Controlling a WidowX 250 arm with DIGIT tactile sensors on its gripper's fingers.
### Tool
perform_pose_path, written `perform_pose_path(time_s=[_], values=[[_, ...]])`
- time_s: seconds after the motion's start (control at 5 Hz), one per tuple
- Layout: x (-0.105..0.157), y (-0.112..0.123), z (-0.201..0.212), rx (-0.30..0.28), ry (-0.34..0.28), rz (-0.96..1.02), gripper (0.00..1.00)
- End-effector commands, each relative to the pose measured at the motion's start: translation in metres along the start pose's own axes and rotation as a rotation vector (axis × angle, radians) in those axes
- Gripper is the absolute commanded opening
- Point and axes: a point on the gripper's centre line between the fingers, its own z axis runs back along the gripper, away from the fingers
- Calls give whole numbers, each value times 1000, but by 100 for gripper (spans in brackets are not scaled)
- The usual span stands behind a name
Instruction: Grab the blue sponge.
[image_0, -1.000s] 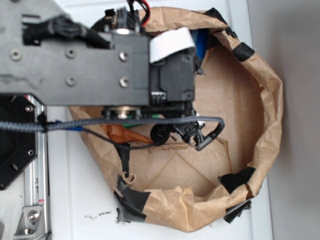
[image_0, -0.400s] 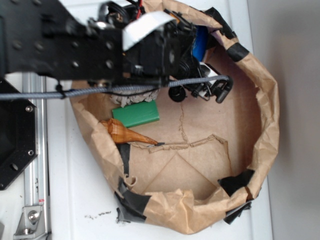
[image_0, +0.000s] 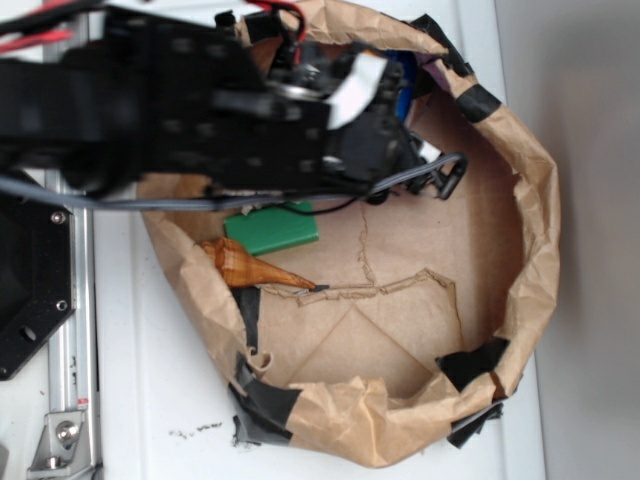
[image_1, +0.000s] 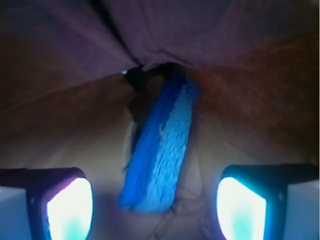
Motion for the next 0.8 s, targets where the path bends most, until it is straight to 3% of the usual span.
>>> perform_pose_path(time_s=[0.0, 0.2, 0.4, 0.6], values=[[30, -1, 1, -37, -54, 57, 100], [33, 1, -8, -28, -54, 65, 100], [26, 1, -16, -69, 4, 50, 100], [8, -3, -19, -105, 54, 38, 0]])
